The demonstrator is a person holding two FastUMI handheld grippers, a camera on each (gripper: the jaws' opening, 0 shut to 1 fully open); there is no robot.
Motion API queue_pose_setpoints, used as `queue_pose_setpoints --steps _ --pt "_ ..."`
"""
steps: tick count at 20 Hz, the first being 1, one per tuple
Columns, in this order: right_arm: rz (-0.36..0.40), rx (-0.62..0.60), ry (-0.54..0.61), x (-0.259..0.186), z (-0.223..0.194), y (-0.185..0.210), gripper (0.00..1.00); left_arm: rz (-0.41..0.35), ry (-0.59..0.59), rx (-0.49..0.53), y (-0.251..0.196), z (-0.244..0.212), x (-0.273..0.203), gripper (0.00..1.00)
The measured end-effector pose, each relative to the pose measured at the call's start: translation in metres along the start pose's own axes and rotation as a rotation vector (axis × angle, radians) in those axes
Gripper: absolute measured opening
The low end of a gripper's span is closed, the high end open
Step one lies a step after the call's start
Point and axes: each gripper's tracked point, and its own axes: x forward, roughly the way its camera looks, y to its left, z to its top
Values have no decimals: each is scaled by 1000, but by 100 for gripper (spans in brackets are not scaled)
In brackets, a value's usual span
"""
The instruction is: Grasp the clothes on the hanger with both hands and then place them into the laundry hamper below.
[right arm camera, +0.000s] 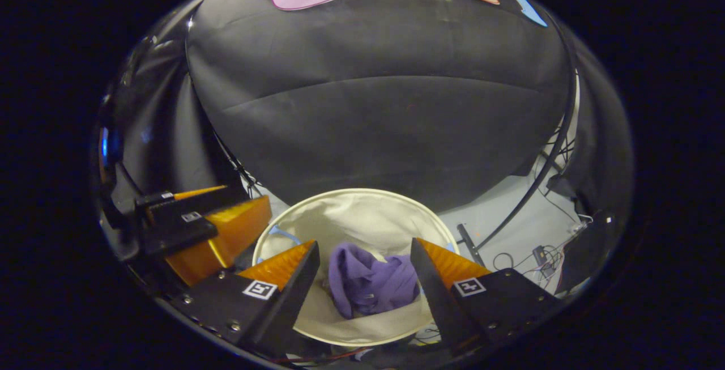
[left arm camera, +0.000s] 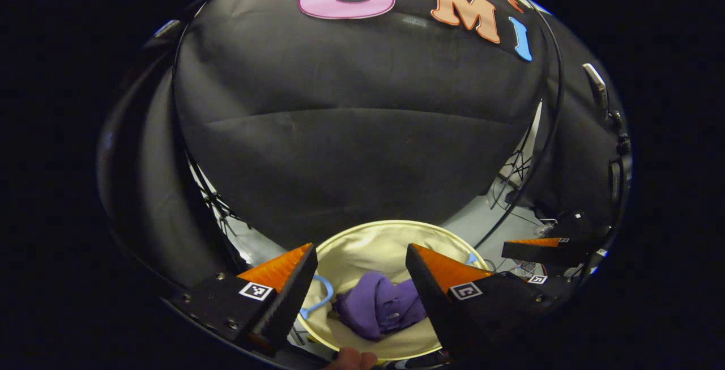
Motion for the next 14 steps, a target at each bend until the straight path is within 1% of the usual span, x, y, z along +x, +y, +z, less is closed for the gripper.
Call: queue_pose_setpoints --steps 1,2,3,6,10,11,12,13,14 --pt "-12 -9 -14 -2 6 -2 98 3 -19 -4 0 9 -4 96" --pt "-15 -8 -29 -6 12 -3 99 7 -38 -7 3 15 -7 99" --pt "-14 1 -42 -9 18 -3 99 14 -49 -7 6 22 -11 94" --pt "-16 25 -94 -21 43 -8 99 18 -68 -26 9 41 -27 95" --pt "-25 31 -169 -41 84 -17 100 13 -120 -10 8 73 -48 94" --pt "-22 33 -185 -46 95 -18 94 27 -127 6 11 80 -51 94" --pt "-26 34 -204 -51 105 -19 94 46 -138 19 15 88 -55 94" --pt "-31 37 -229 -57 118 -21 94 50 -152 28 17 96 -60 99" --pt "-29 38 -252 -63 130 -20 94 49 -166 32 16 104 -65 89"
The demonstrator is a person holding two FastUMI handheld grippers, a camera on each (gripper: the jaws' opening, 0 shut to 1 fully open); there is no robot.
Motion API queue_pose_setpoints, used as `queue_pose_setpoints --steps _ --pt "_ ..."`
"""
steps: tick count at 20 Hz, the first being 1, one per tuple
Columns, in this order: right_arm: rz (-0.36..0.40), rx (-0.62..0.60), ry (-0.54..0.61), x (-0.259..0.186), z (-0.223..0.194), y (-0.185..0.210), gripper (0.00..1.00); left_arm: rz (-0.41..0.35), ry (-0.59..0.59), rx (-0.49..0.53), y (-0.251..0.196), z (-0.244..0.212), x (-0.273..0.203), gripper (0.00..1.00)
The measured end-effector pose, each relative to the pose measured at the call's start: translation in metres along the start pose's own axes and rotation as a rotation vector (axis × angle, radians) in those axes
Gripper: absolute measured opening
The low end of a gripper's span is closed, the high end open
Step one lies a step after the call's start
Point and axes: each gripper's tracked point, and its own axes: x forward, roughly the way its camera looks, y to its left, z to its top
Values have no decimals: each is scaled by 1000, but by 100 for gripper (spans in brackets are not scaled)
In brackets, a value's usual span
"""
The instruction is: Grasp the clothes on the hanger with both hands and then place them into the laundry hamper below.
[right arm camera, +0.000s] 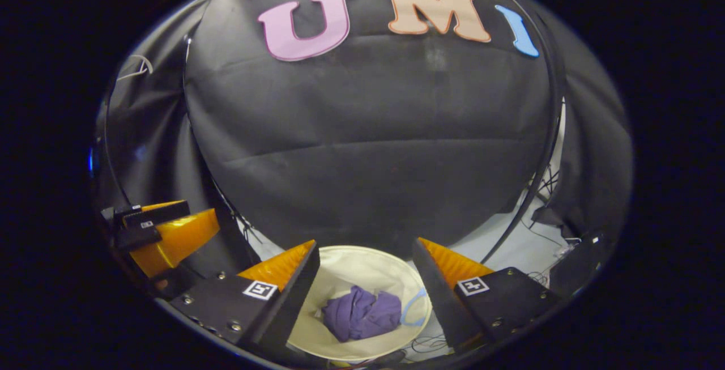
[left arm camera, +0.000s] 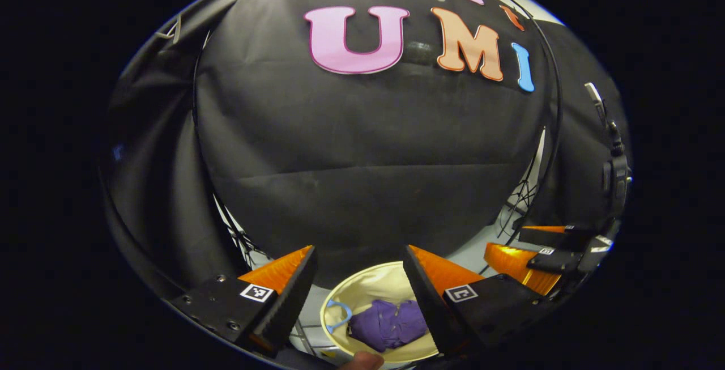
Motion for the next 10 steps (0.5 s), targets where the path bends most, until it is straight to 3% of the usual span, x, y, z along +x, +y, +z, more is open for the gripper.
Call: queue_pose_setpoints --steps 1,10 --pt "11 3 -21 -4 11 4 99 -1 -9 2 1 9 -3 94" --pt "58 -24 -143 -39 98 23 99 84 -115 52 22 82 -38 93"
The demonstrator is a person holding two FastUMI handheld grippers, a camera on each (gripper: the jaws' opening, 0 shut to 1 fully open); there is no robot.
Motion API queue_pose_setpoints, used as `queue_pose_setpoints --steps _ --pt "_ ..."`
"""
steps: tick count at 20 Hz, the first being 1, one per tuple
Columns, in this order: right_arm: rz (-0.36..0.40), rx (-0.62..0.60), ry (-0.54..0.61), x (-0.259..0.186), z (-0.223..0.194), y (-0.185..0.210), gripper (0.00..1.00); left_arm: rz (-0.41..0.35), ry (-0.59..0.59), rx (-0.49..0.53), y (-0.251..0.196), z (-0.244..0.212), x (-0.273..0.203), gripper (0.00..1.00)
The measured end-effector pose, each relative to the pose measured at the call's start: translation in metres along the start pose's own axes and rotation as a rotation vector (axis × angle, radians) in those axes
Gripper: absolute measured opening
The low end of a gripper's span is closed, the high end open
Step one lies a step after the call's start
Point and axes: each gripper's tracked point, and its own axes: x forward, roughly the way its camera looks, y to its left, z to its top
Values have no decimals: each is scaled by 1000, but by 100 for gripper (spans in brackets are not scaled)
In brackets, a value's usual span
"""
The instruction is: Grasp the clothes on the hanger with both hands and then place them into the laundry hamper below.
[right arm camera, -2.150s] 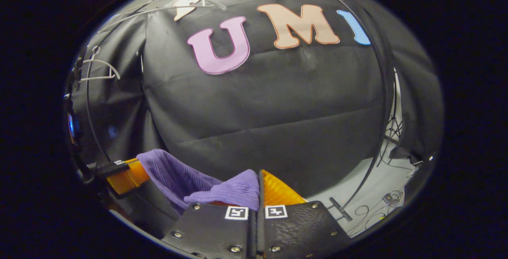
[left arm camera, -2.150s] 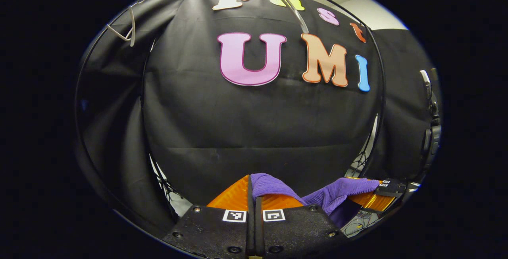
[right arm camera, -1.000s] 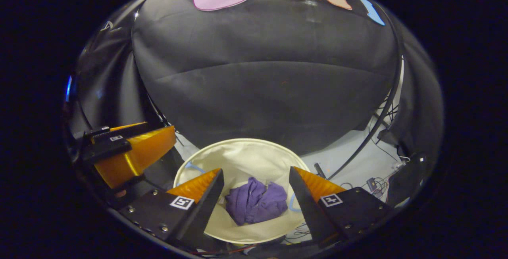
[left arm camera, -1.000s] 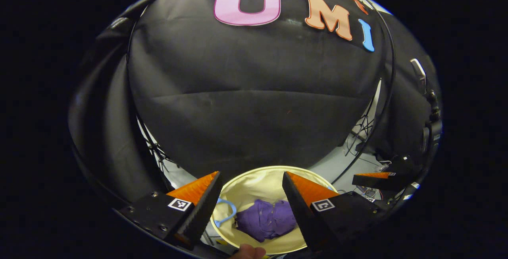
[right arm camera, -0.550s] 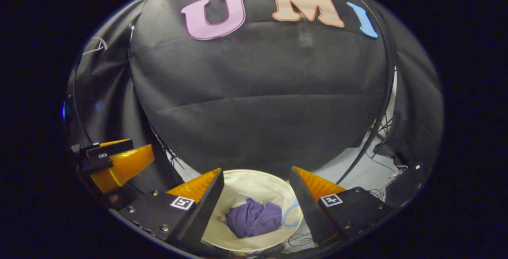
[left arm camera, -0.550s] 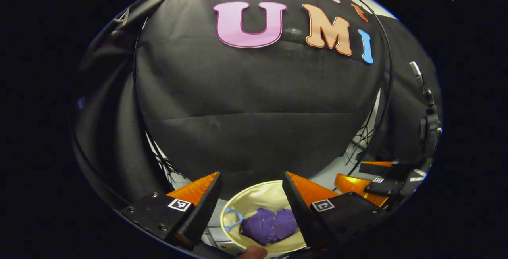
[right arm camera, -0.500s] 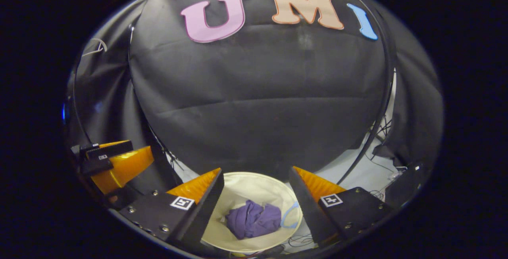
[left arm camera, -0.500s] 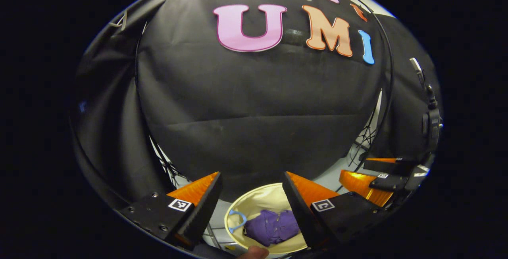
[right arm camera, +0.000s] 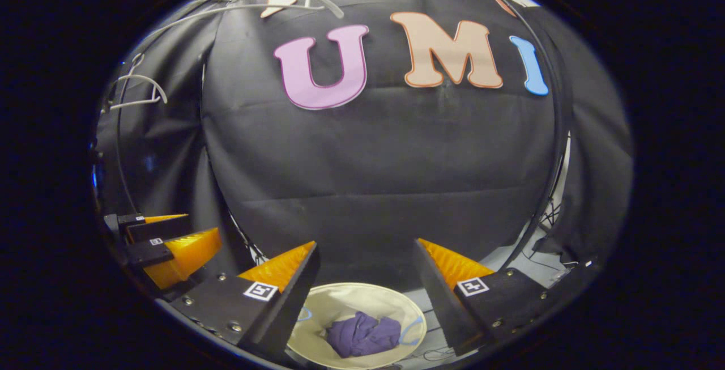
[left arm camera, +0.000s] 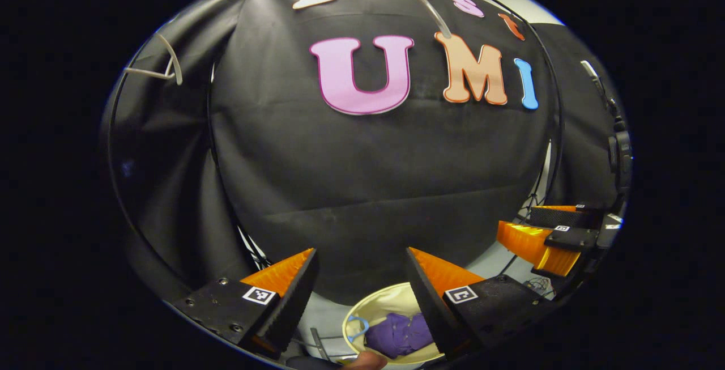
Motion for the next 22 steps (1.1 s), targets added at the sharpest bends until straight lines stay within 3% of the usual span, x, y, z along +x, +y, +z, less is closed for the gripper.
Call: queue_pose_setpoints --steps 3,4,9,10,17,18,22 --pt "11 -14 -41 -12 22 8 99 31 -57 45 6 20 -6 90" --pt "11 -21 -50 -17 27 9 99 28 -65 48 3 24 -6 93" --pt "1 -17 -99 -40 52 7 99 -2 -45 -33 -6 32 -15 98" --pt "-1 -13 -111 -46 57 5 99 0 -52 -38 -4 39 -18 94" --pt "-9 -7 -217 -99 106 3 99 -10 -152 -88 2 99 -58 98" --pt "-6 -3 -232 -106 114 4 99 -17 -167 -102 1 108 -65 92" --pt "-26 -20 -286 -135 140 3 99 -38 -234 -127 3 141 -90 93"
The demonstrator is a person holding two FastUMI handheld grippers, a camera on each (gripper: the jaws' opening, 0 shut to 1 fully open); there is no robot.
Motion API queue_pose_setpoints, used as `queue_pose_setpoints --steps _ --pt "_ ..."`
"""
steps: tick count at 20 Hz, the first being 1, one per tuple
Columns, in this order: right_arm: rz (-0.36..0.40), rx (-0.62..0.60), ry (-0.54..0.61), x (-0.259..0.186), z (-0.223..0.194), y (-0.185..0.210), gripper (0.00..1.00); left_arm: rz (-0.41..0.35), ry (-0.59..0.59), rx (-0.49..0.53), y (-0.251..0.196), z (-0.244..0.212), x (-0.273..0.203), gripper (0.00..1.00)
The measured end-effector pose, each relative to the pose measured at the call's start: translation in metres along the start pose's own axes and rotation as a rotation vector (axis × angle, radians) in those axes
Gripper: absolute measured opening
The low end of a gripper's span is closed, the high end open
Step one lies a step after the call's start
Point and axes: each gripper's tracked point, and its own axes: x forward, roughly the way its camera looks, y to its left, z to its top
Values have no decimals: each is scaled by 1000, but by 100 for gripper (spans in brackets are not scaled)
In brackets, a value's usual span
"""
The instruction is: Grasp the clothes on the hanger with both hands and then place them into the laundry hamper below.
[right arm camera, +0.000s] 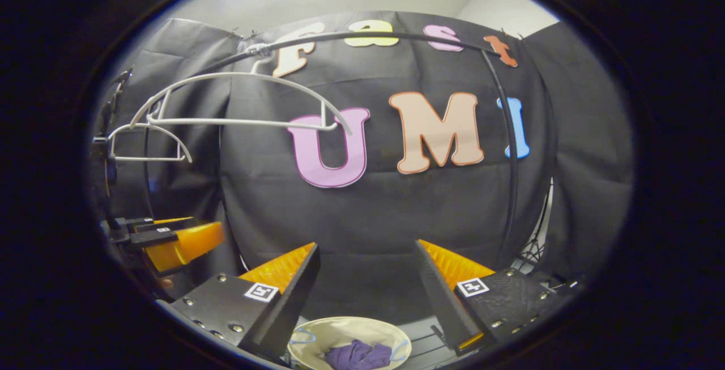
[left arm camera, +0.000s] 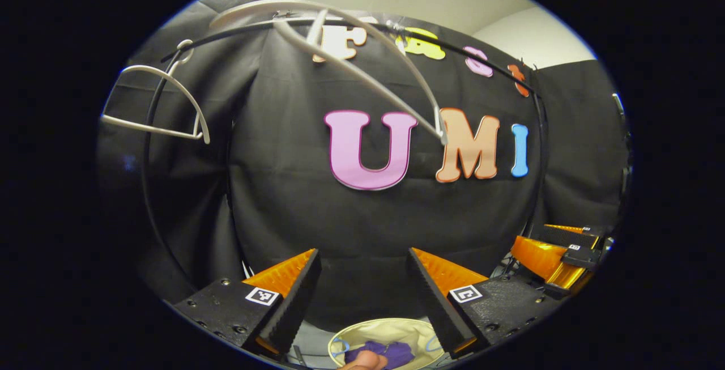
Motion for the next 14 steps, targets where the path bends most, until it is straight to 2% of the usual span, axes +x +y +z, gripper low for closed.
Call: queue_pose_setpoints --steps 7,8,9,12,13,14 --pt "50 5 -92 -50 47 35 100 -4 -58 -25 2 49 -47 92" --pt "56 7 -96 -55 50 39 100 2 -64 -24 5 55 -52 95" --pt "61 7 -102 -60 53 43 100 5 -74 -22 7 62 -59 92" --pt "83 3 -115 -82 62 54 93 6 -111 -27 9 79 -76 92" --pt "99 6 -123 -89 63 59 100 2 -104 -19 8 78 -82 92" --pt "112 9 -127 -97 62 64 100 1 -103 -9 8 75 -90 99"
